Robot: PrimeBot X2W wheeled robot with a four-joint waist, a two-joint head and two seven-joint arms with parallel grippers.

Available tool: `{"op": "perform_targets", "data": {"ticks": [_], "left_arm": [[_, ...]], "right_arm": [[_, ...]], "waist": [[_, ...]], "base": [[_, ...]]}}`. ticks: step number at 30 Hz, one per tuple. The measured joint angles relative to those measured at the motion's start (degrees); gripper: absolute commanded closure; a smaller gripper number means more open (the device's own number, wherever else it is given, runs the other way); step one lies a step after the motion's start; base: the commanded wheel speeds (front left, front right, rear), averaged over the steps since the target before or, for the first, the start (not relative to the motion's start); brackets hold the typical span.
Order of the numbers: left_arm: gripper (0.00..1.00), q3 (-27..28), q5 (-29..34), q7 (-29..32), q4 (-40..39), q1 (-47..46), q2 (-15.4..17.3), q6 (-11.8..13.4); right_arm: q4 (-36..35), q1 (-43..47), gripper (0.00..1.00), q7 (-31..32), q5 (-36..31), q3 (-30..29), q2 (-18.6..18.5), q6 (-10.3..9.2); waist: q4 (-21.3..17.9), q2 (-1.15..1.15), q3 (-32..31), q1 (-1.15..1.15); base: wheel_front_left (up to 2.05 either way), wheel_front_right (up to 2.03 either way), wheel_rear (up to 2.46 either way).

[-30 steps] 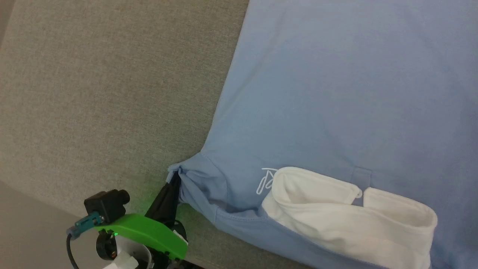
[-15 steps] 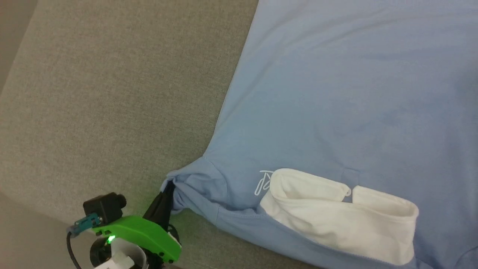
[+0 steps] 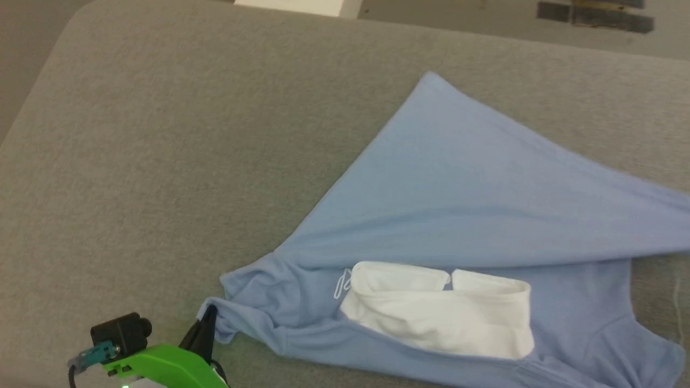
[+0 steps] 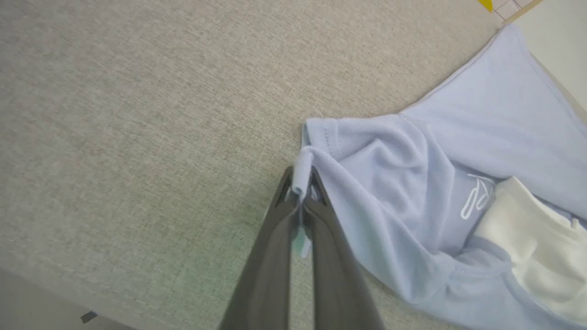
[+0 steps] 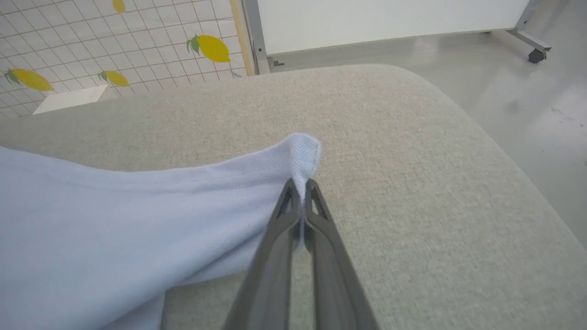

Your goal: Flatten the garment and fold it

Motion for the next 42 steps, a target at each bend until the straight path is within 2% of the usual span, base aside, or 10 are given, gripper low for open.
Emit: {"op": "perform_targets", "data": {"ticks": [5, 10, 18, 20, 21, 27, 31, 36, 39, 42], "left_arm": [[1.0, 0.33, -0.16, 0.56, -1.09, 1.79, 0.55, 0.71], [1.0, 0.09, -0.18, 1.07, -1.43, 2.09, 0.79, 0.88], [1.0, -0.74, -0.48, 1.13, -1.1, 2.07, 0.76, 0.88], [1.0, -0.82, -0.49, 1.12, -0.88, 2.07, 0.75, 0.87], [1.0, -0.86, -0.52, 1.12, -0.76, 2.07, 0.75, 0.87], [1.0, -1.54, -0.55, 1.05, 0.01, 1.92, 0.59, 0.87], [1.0, -1.92, -0.56, 1.02, 0.41, 1.85, 0.4, 0.68], [1.0, -2.15, -0.6, 0.8, 0.69, 0.92, 0.24, 0.37], [1.0, -2.31, -0.98, 0.27, 0.98, -0.14, -0.08, 0.13], [1.0, -2.86, -1.03, -0.2, 1.45, -1.47, -0.43, -0.34]], "right_arm": [[-2.56, 7.49, 1.0, 10.27, 1.67, -1.79, 1.1, 0.0], [-1.15, 12.48, 1.0, 21.87, 4.59, -2.57, 1.33, 0.0], [0.77, 14.46, 1.0, 28.61, 7.12, -1.36, 1.33, 0.0], [0.55, 14.53, 0.53, 28.05, 7.39, -1.19, 1.25, -0.01], [0.2, 14.55, 0.0, 27.05, 7.38, -1.1, 1.26, -0.01], [-4.91, 12.28, 0.0, 13.67, 5.12, 1.62, 1.15, -0.01], [-7.28, 7.69, 0.0, 4.99, 4.08, 9.06, 0.57, -0.01], [-4.72, -1.91, 0.0, -5.36, 5.14, 20.26, -4.55, -0.01], [-0.08, -7.82, 0.0, -7.08, 6.45, 25.37, -6.78, -0.01], [5.33, -14.24, 0.0, -5.34, 7.91, 30.61, -8.54, -0.01]], "waist": [[-3.78, 0.0, -2.85, 0.0], [-6.49, 0.0, -5.11, 0.0], [-7.79, 0.0, -6.63, 0.0], [-7.45, 0.0, -6.54, 0.0], [-7.23, 0.0, -6.52, 0.0], [-6.0, 0.0, -6.44, 0.0], [-5.24, 0.0, -6.11, 0.0], [-4.41, 0.0, -4.61, 0.0], [-3.63, 0.0, -3.51, 0.0], [-2.67, 0.0, -2.06, 0.0]], "base": [[0.0, 0.0, 0.0], [0.0, 0.0, 0.0], [0.0, 0.0, 0.0], [0.0, 0.0, 0.0], [0.0, 0.0, 0.0], [0.0, 0.0, 0.0], [0.0, 0.0, 0.0], [0.0, 0.0, 0.0], [0.0, 0.0, 0.0], [0.0, 0.0, 0.0]]}}
